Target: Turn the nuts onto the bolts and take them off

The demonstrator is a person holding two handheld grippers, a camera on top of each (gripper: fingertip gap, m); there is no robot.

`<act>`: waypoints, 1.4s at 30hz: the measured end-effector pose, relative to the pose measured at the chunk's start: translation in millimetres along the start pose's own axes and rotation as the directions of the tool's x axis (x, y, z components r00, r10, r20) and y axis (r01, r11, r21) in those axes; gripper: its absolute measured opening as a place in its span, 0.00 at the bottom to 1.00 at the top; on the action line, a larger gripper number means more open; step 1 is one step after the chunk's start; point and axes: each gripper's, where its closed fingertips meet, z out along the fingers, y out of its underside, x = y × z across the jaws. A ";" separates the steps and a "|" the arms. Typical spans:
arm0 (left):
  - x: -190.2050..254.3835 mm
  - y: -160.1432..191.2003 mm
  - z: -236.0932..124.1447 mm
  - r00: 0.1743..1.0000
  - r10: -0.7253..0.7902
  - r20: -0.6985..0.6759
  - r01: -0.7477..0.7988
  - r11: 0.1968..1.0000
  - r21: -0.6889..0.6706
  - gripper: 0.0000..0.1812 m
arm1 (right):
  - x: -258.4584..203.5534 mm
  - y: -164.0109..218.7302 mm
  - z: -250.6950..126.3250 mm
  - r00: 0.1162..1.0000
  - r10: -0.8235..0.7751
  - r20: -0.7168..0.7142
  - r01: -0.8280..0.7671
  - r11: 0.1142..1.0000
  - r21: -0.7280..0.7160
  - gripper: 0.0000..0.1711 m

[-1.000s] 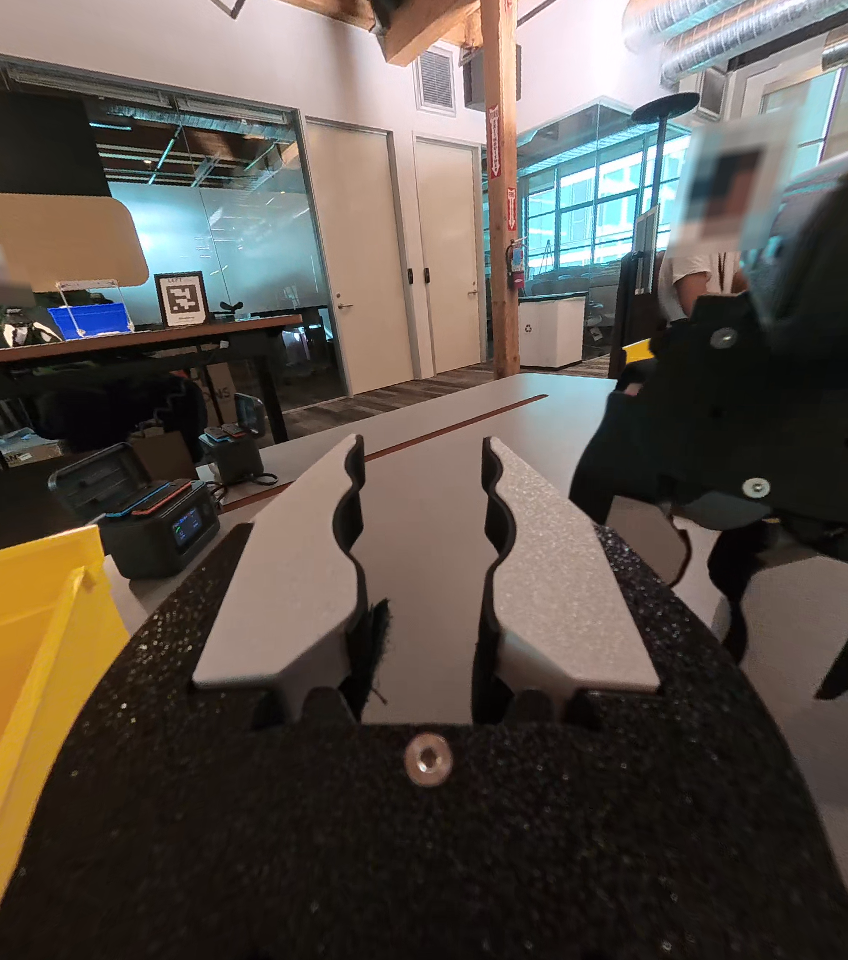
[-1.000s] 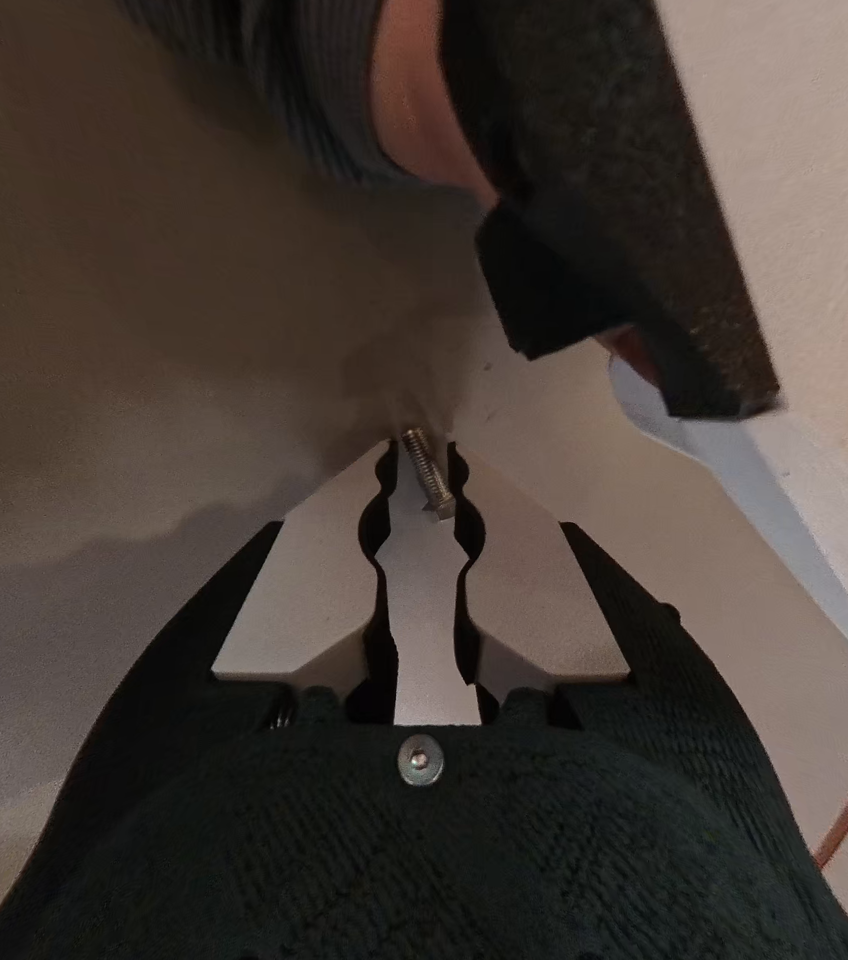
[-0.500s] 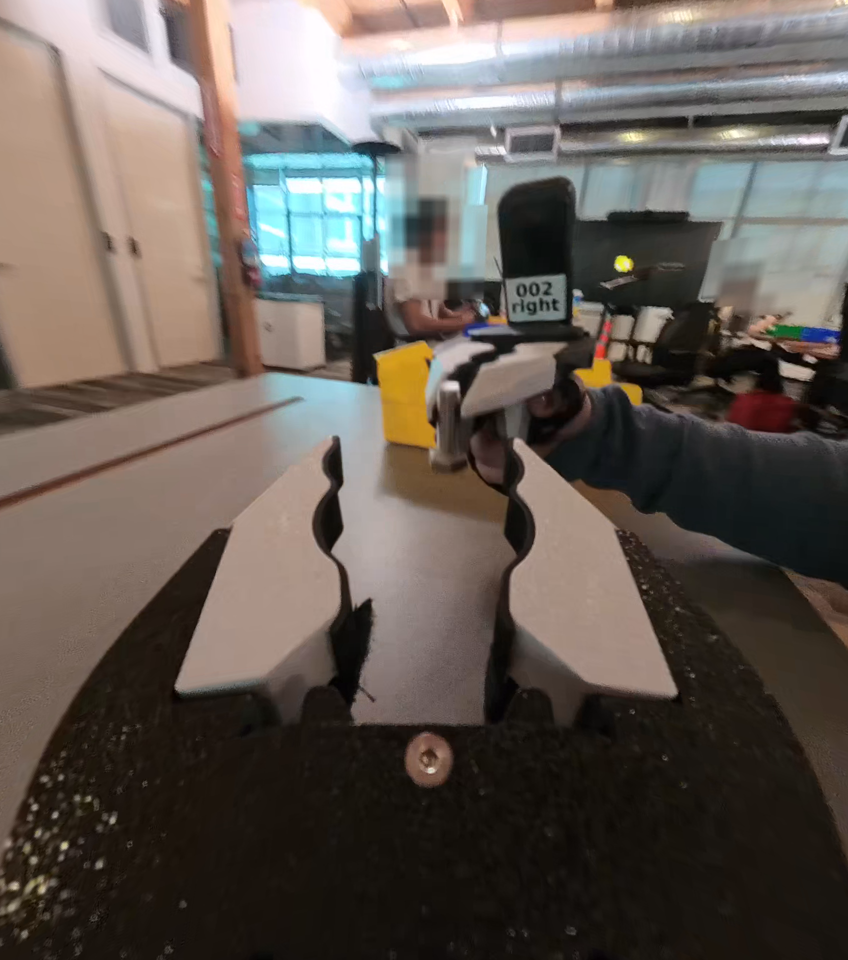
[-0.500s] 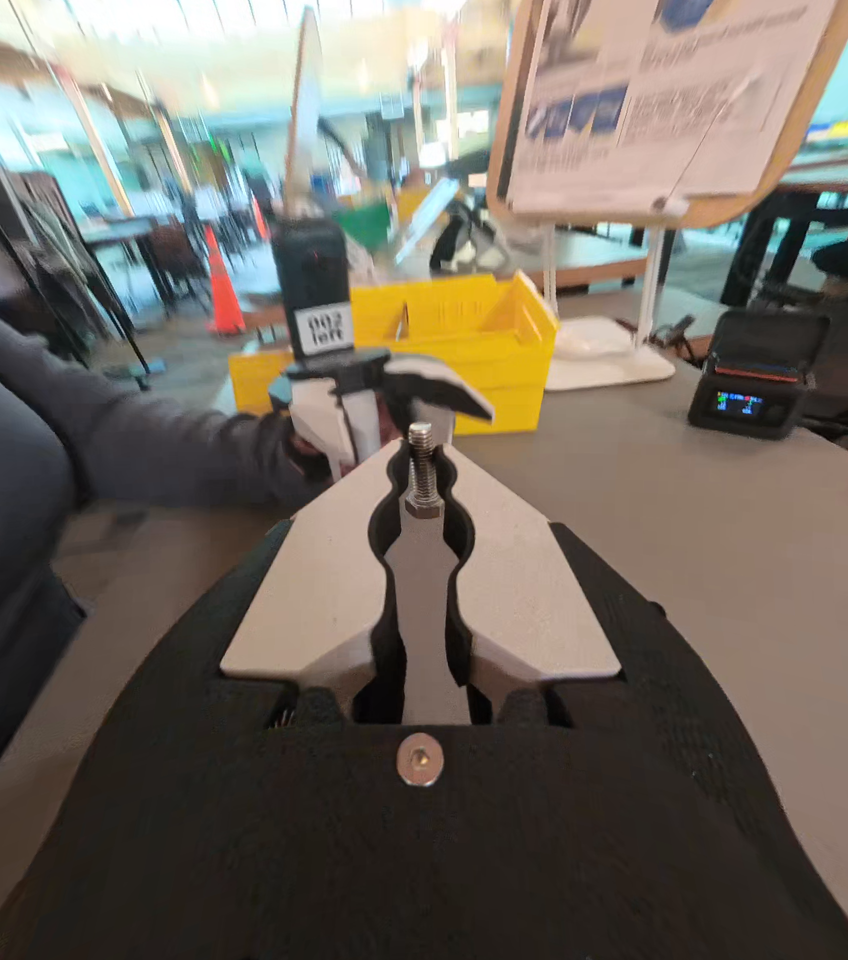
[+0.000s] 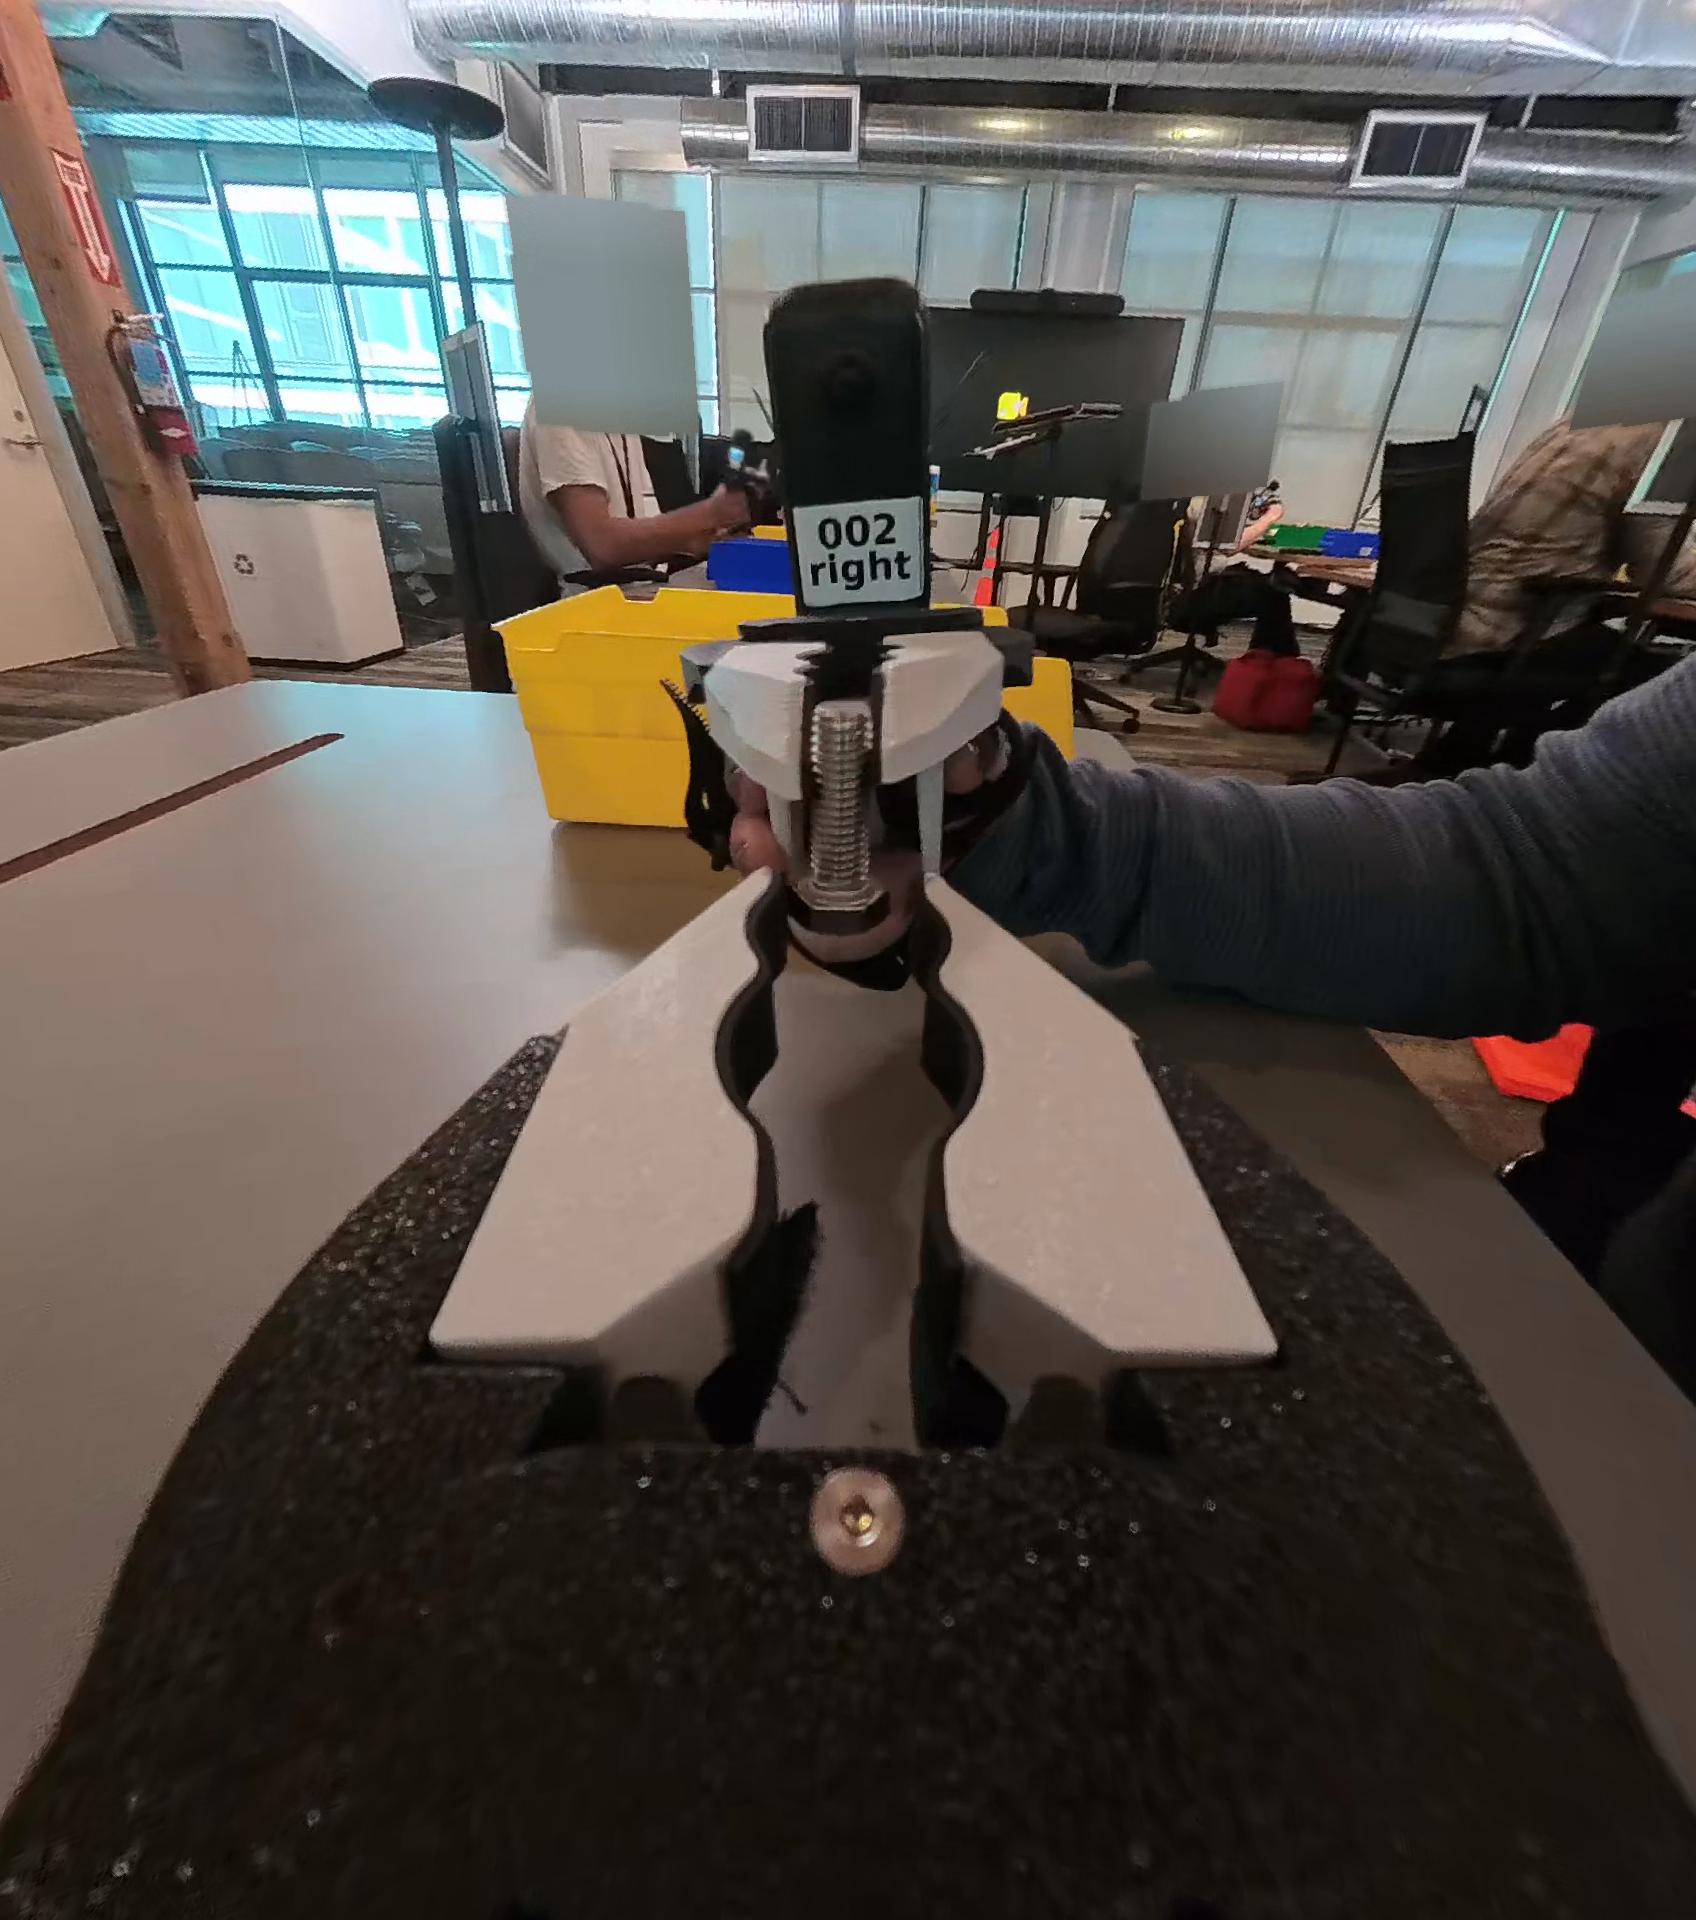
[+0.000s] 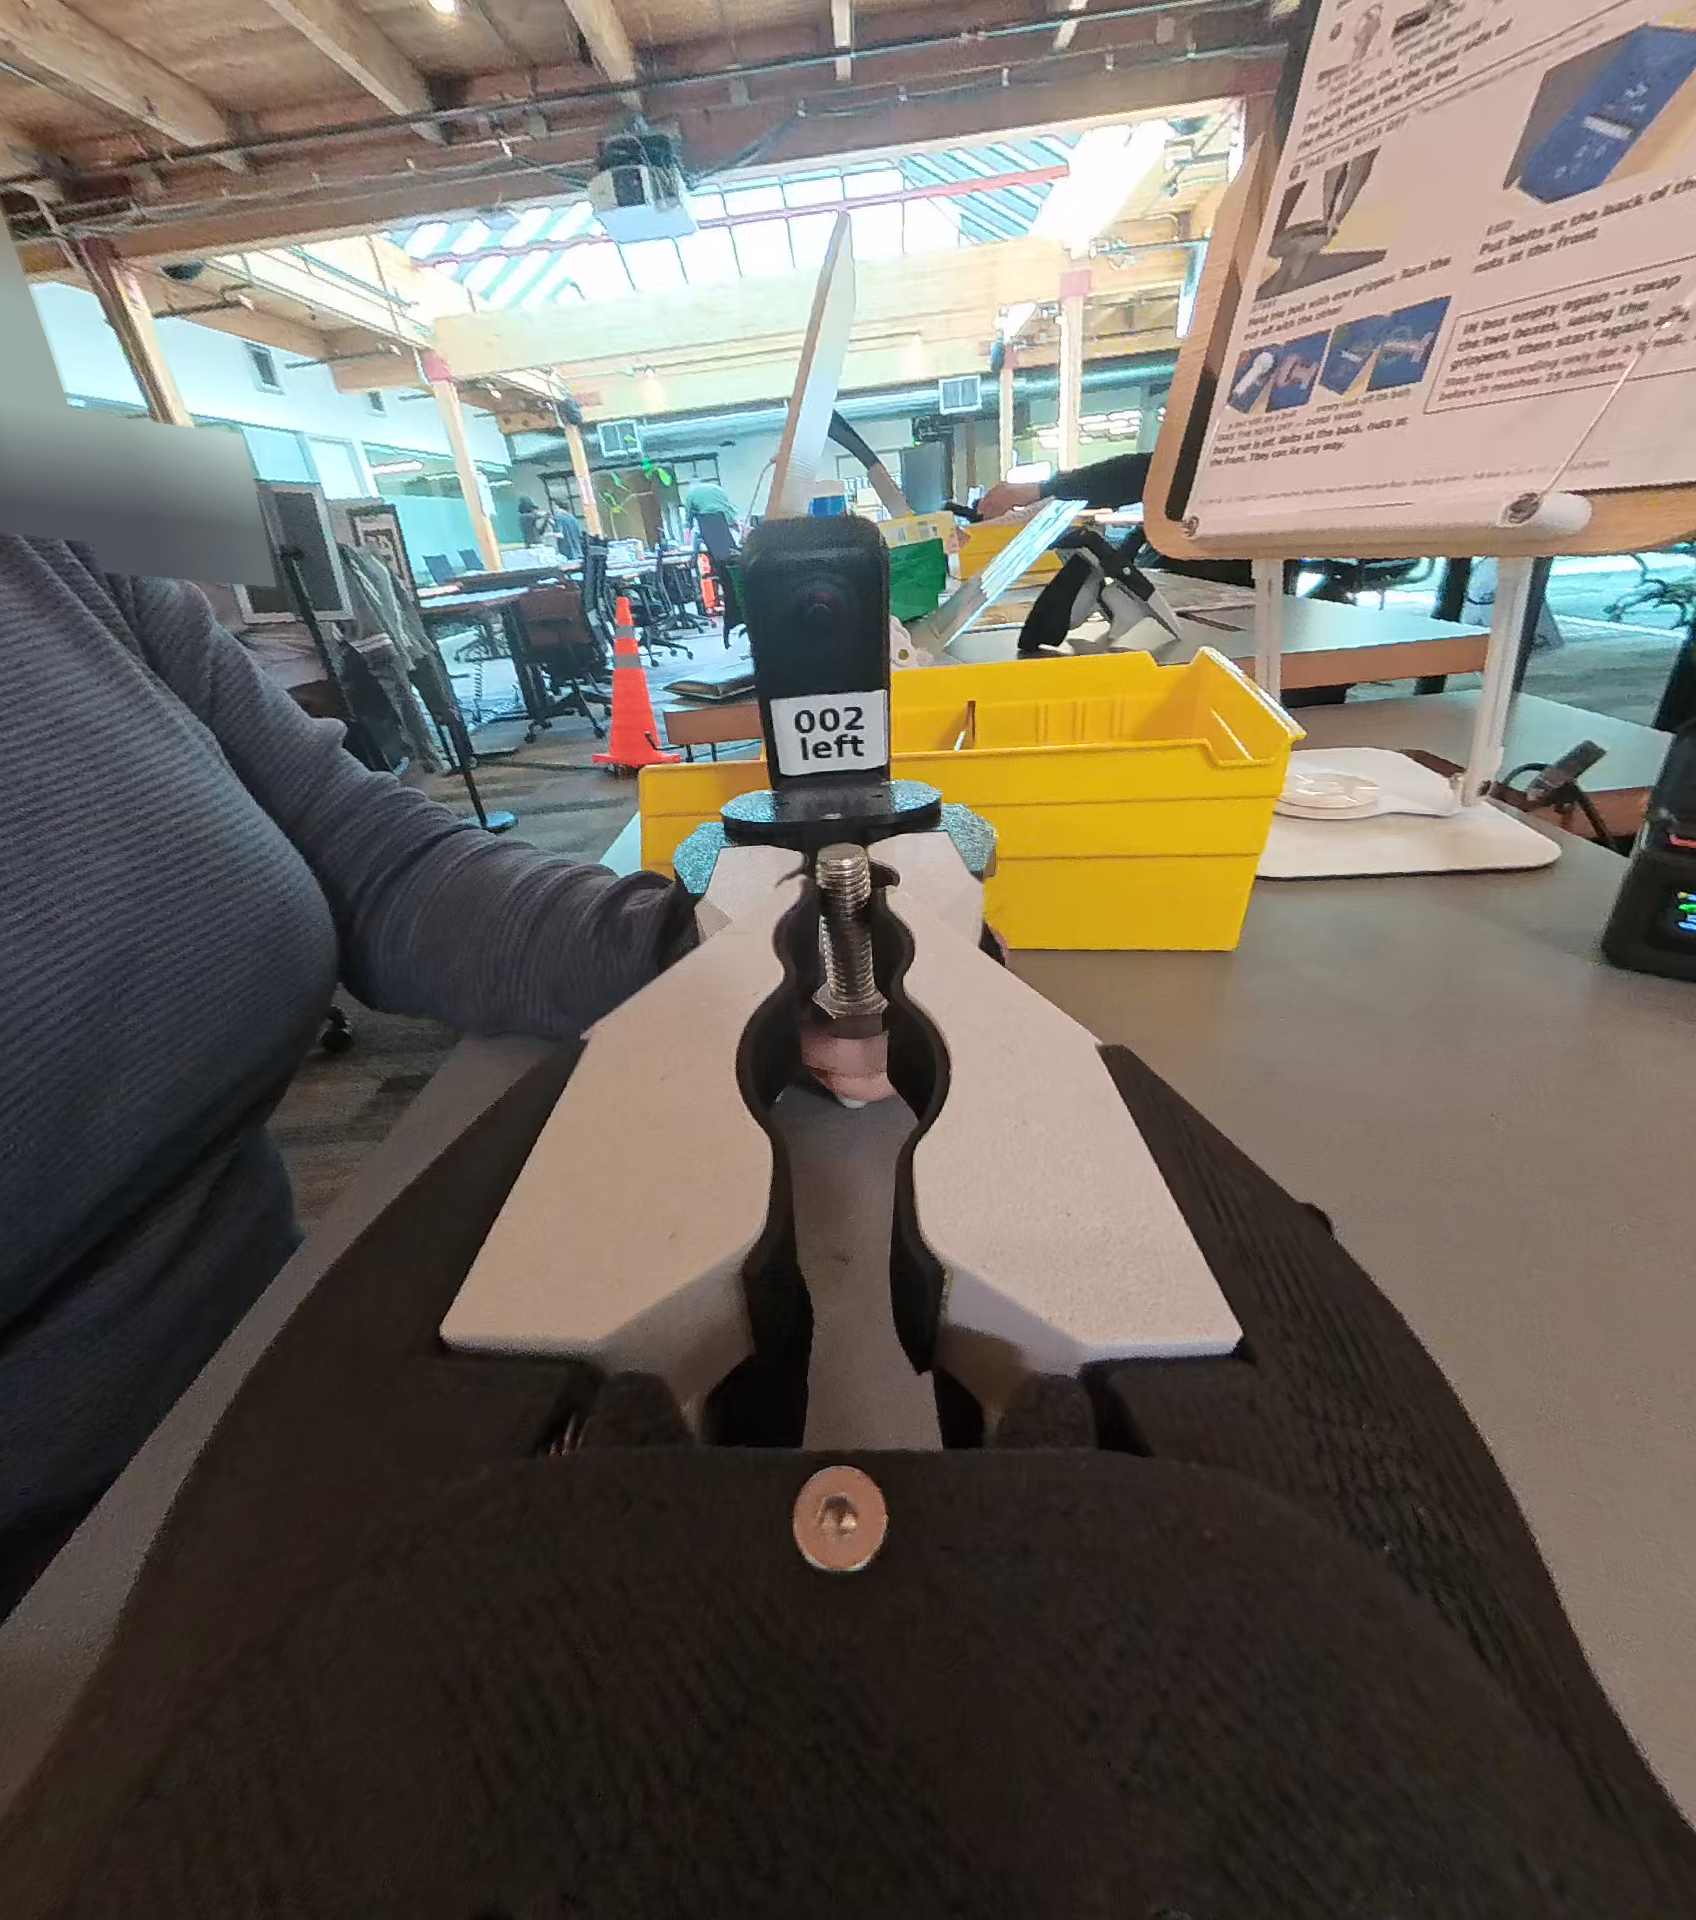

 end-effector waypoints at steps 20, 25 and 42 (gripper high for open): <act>33.5 -4.9 -2.9 0.949 -0.149 -0.278 0.156 0.988 0.006 0.08 | -30.8 -5.0 -0.2 0.965 0.120 0.231 -0.131 0.991 0.034 0.05; 39.4 -6.2 -3.8 0.950 -0.104 -0.294 0.115 0.993 0.021 0.08 | -36.1 -5.4 0.8 0.955 0.133 0.265 -0.145 0.989 0.030 0.05; 42.9 -10.1 -3.0 0.938 -0.133 -0.320 0.151 0.988 0.033 0.09 | -40.3 -4.6 -1.6 0.944 0.147 0.295 -0.160 0.987 0.018 0.05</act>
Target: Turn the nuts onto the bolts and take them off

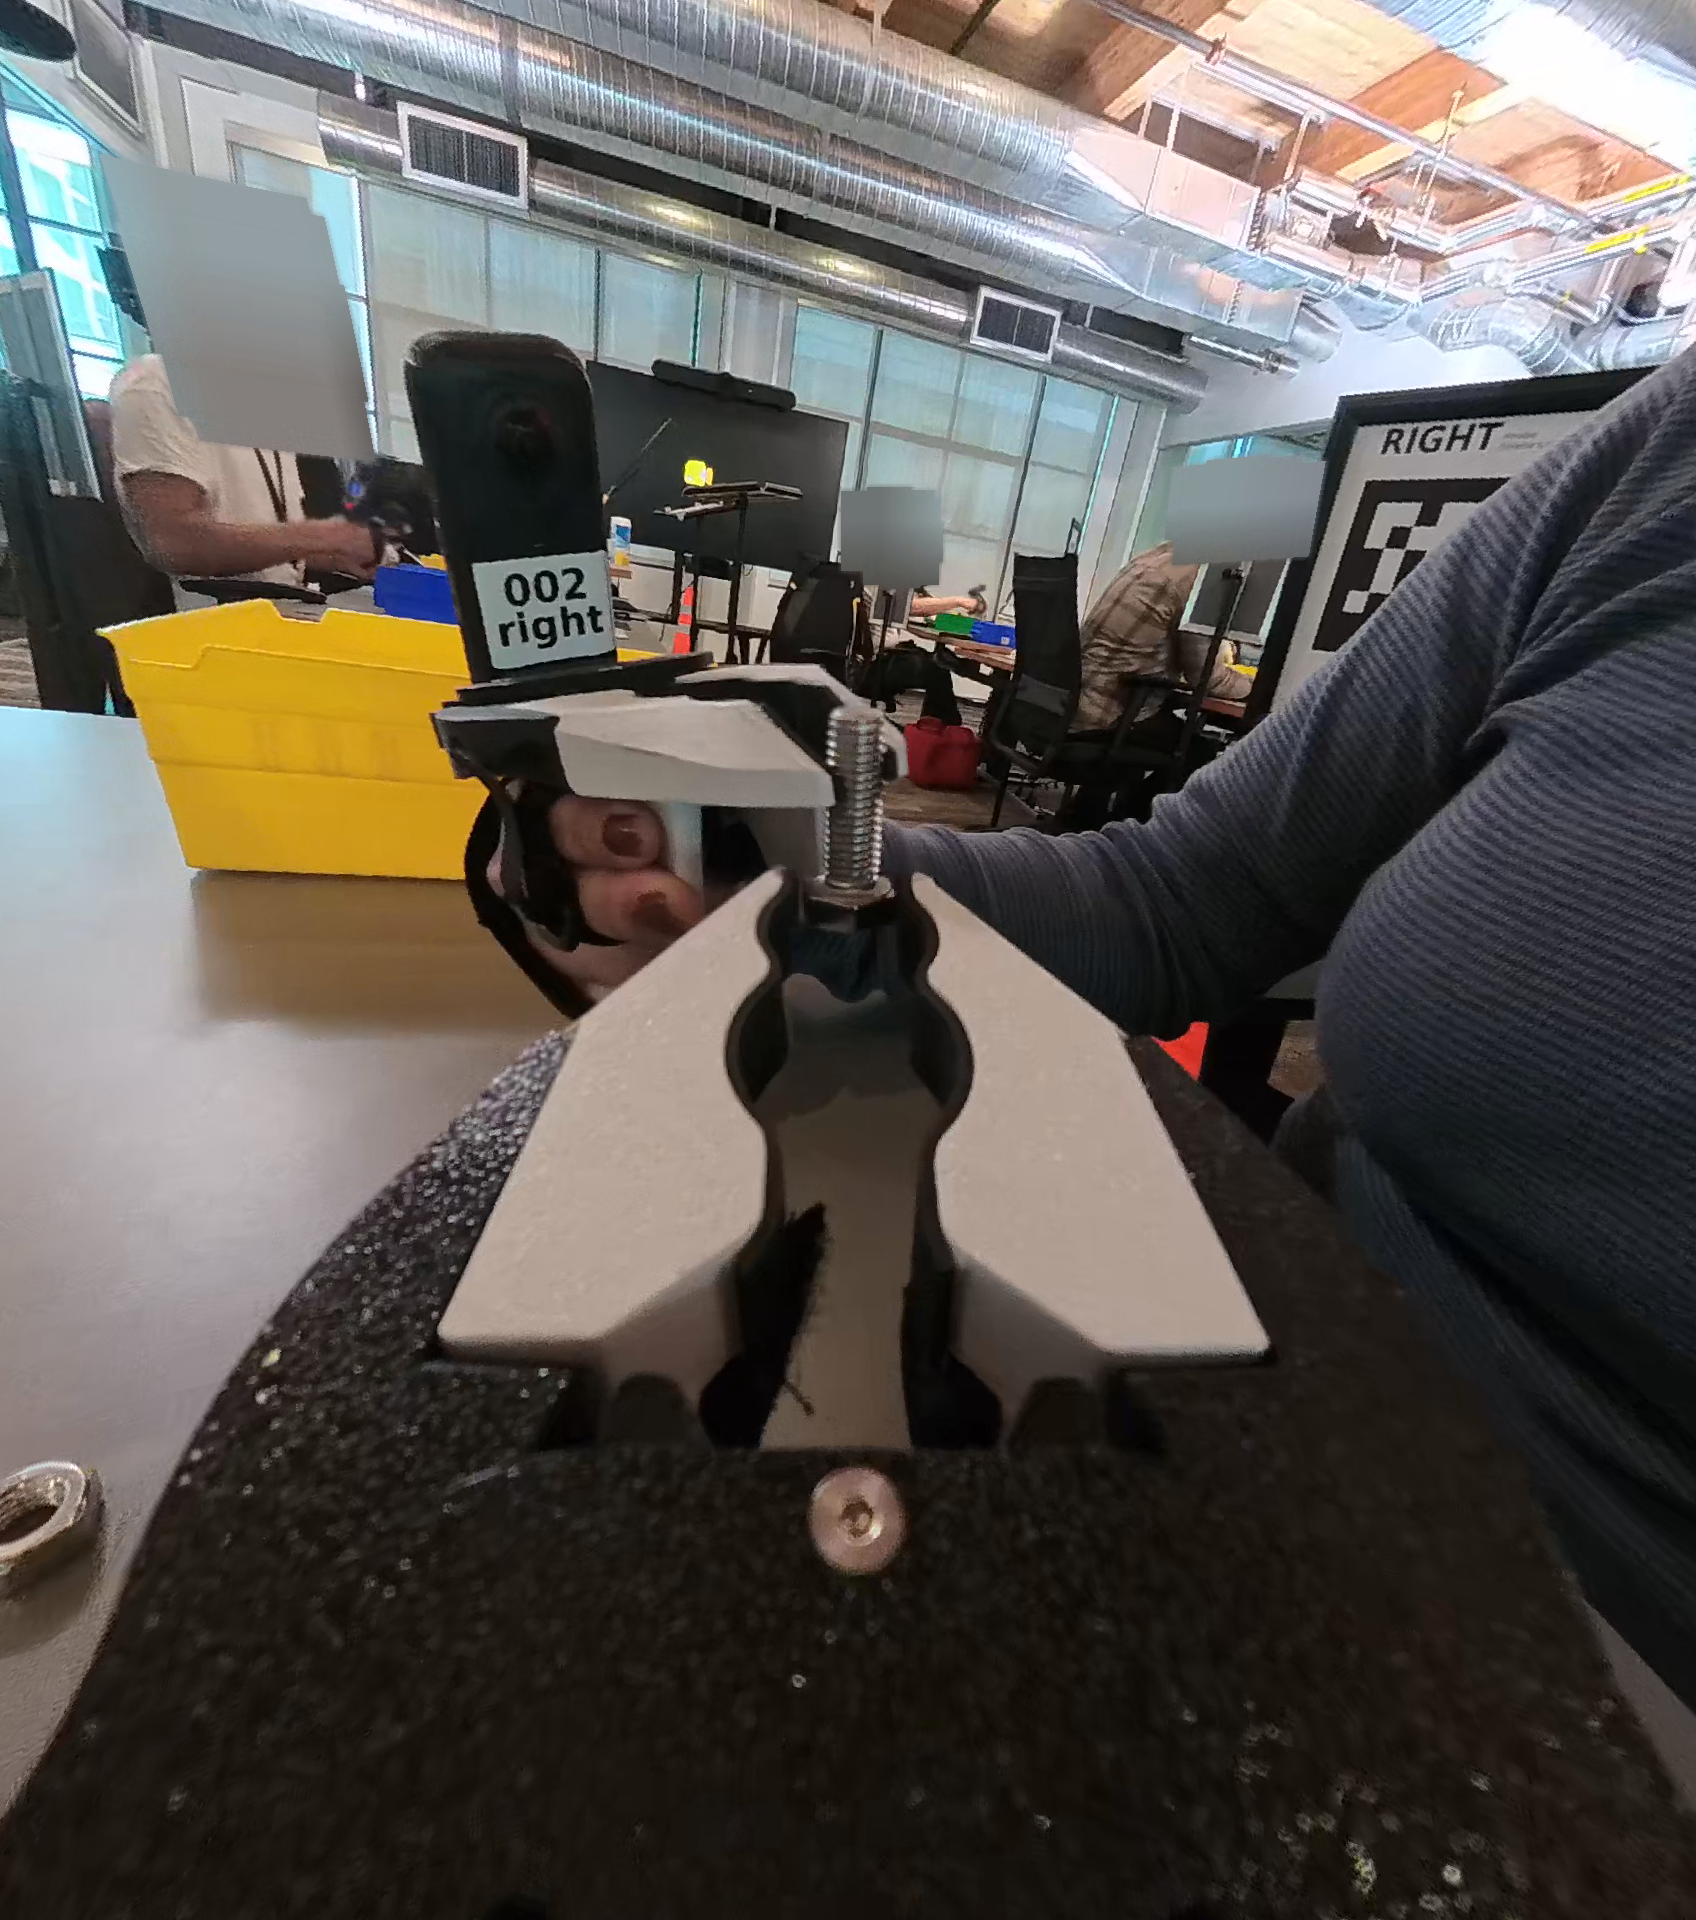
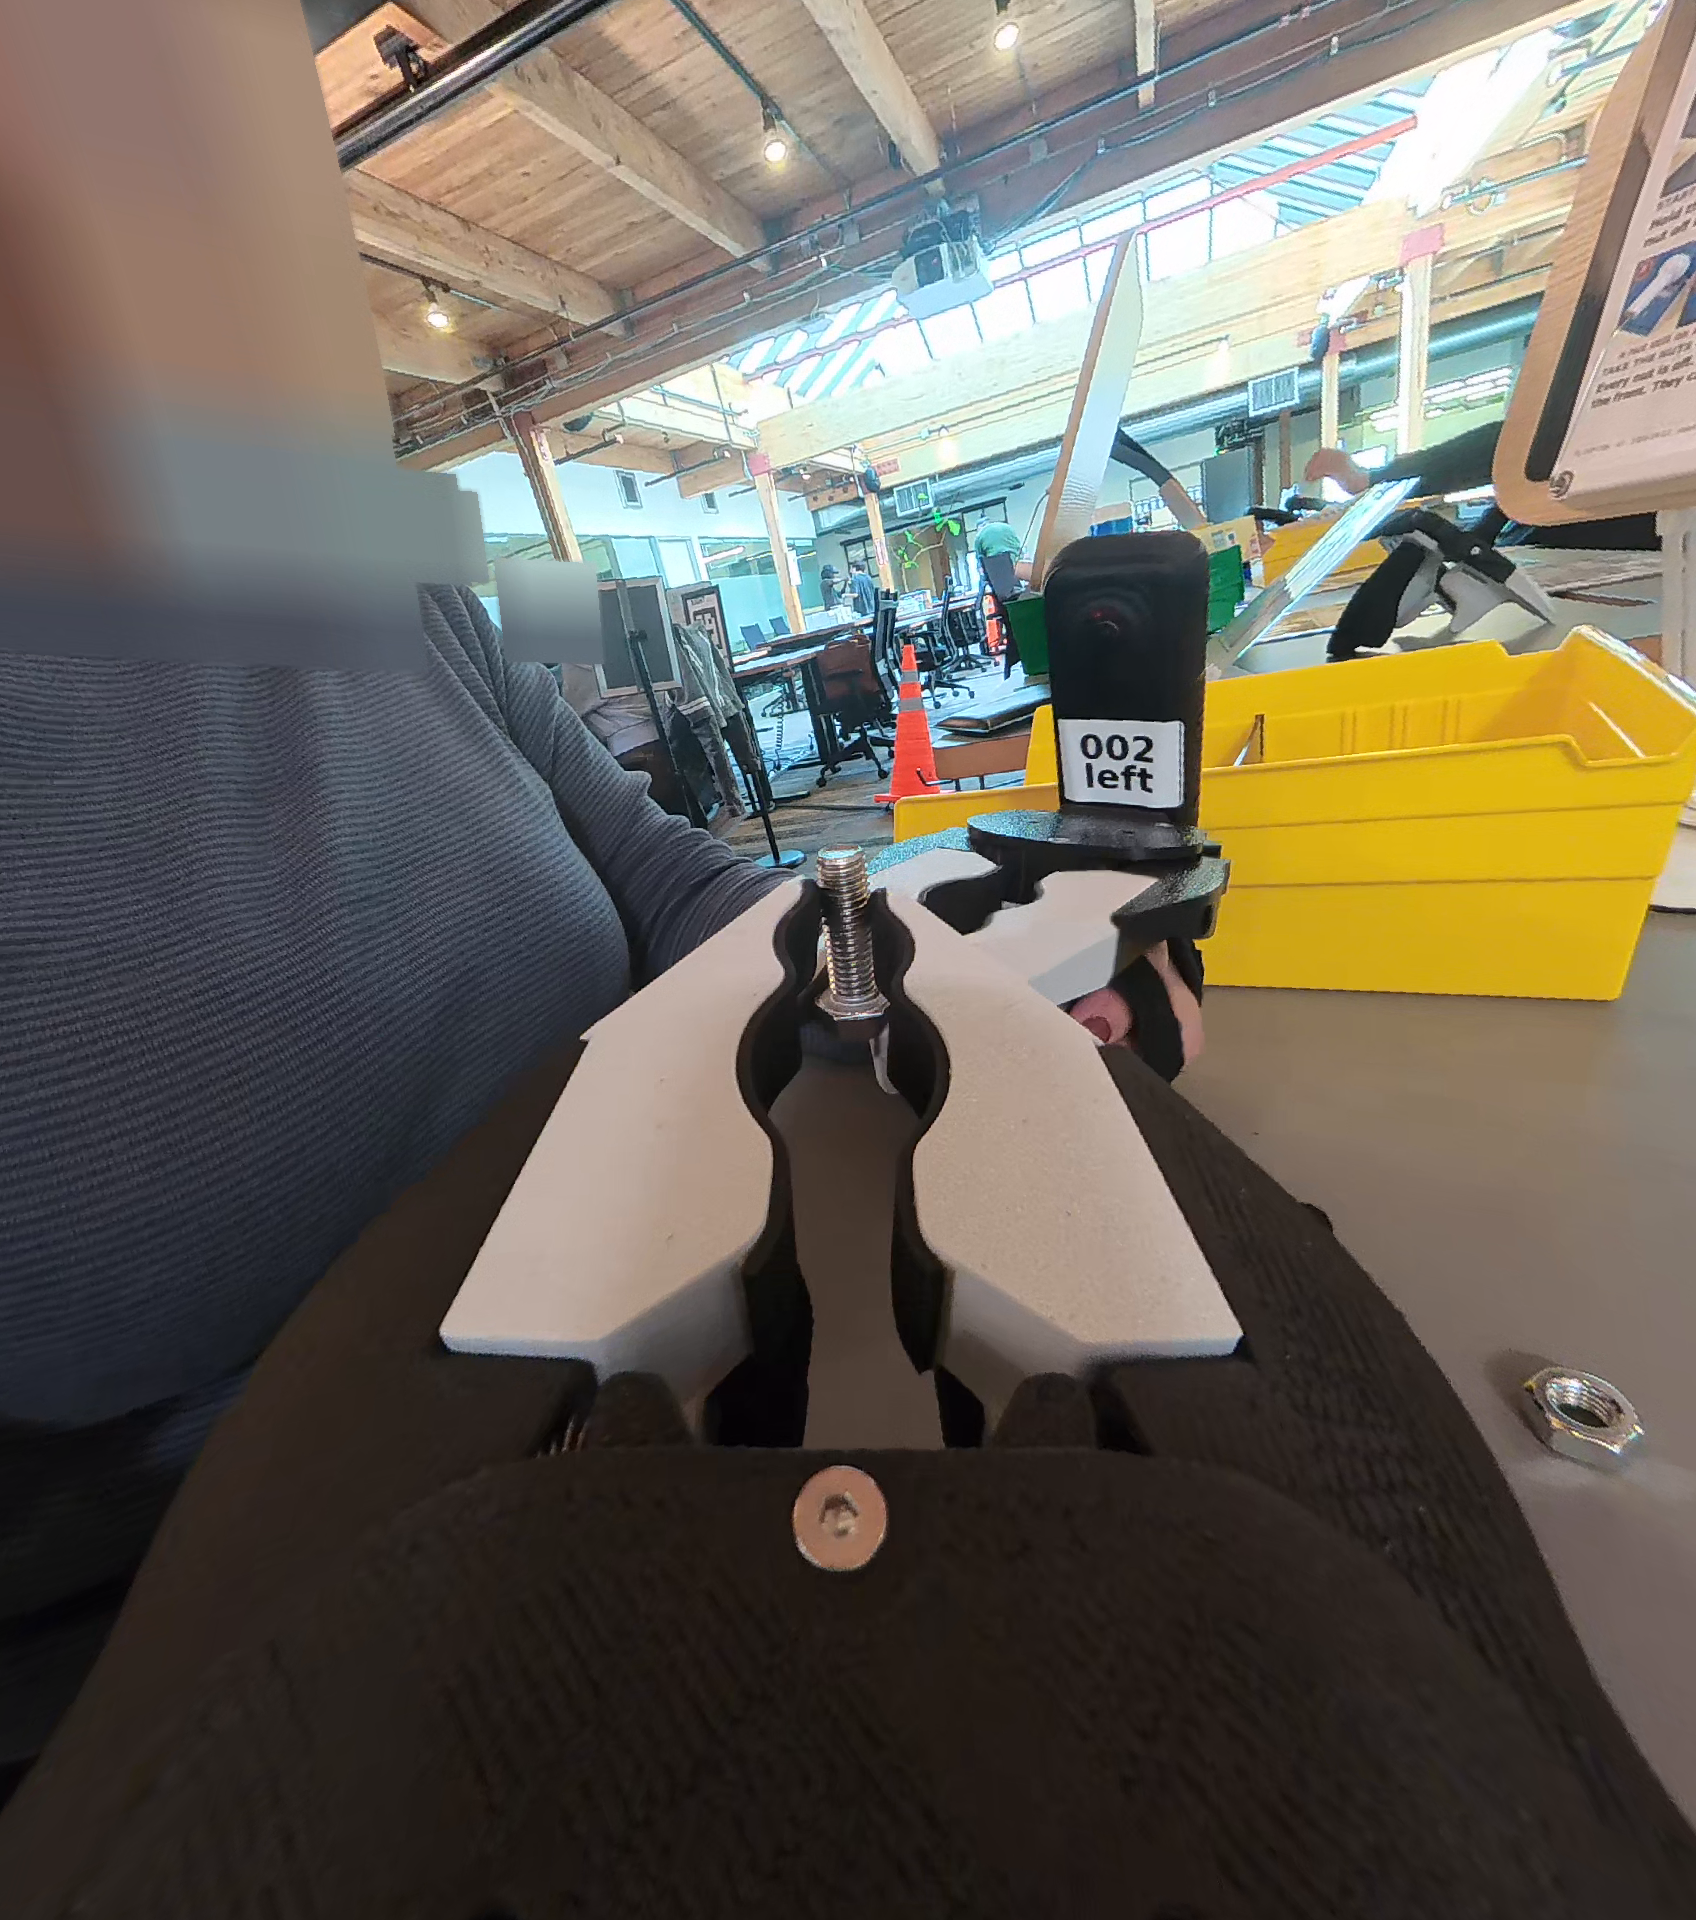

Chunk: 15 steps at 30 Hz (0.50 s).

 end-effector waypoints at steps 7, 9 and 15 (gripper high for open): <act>-0.7 0.4 1.0 1.000 -0.003 0.007 0.003 1.000 -0.006 0.08 | 0.3 -2.0 -0.1 1.000 -0.015 -0.008 0.015 1.000 0.012 0.05; -13.8 -6.4 -5.0 0.995 0.017 0.097 -0.019 1.000 0.025 0.08 | 10.6 -9.3 -4.2 0.995 -0.051 -0.085 0.055 0.997 0.053 0.06; -86.5 -31.9 -66.1 0.768 0.069 0.636 -0.161 0.983 0.087 0.08 | 100.4 23.1 -51.9 0.755 -0.178 -0.631 0.032 0.971 -0.235 0.21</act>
